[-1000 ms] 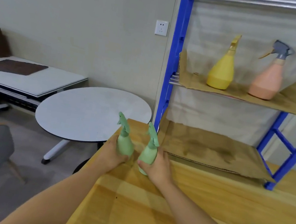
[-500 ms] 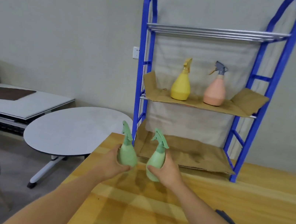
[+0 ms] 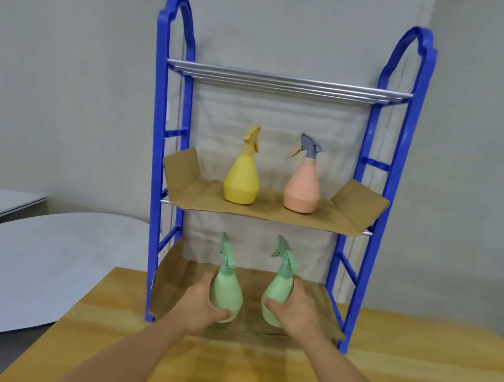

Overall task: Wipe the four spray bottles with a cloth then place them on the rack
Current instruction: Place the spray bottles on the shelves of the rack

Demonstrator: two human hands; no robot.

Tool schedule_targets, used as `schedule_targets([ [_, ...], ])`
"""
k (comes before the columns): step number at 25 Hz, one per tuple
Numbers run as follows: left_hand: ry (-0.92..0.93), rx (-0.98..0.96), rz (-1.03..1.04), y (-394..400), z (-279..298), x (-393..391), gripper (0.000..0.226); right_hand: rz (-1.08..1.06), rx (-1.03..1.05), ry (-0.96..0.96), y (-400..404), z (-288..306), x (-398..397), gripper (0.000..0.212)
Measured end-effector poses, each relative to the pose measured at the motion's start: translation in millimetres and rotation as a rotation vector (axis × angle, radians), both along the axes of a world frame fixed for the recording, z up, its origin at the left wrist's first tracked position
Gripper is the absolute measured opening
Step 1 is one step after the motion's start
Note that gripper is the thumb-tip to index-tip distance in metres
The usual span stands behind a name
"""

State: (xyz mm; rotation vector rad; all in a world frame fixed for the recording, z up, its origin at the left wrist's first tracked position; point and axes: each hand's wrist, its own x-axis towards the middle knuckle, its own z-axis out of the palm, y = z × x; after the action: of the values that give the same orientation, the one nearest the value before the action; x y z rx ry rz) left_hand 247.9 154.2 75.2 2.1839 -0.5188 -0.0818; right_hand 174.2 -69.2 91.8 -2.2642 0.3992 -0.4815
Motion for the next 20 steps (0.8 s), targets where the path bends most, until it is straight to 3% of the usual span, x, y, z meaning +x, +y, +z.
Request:
schedule_targets([
  [7, -0.008, -0.012, 0.008, -34.5, -27.7, 65.7, 0.092, -0.023, -0.02, 0.027, -31.8, -28.6, 60.1, 0.07],
  [10, 0.018, -0.034, -0.01, -32.2, -37.9, 73.0, 0.09, -0.03, 0.034, 0.045, -41.2, -44.2, 62.4, 0.09],
  [12, 0.057, -0.017, -0.046, -29.1, -37.5, 78.0, 0.085, -0.102, -0.04, 0.07, -42.1, -51.3, 63.8, 0.103],
  [15, 0.093, 0.015, -0.034, -29.8, -36.8, 80.8, 0.078, -0.182, -0.186, 0.105, -37.5, -55.1, 66.0, 0.102],
  [20, -0.01, 0.031, 0.103, -41.0, -43.2, 65.4, 0.093, -0.128, -0.068, 0.038, -42.3, -58.0, 69.0, 0.098],
])
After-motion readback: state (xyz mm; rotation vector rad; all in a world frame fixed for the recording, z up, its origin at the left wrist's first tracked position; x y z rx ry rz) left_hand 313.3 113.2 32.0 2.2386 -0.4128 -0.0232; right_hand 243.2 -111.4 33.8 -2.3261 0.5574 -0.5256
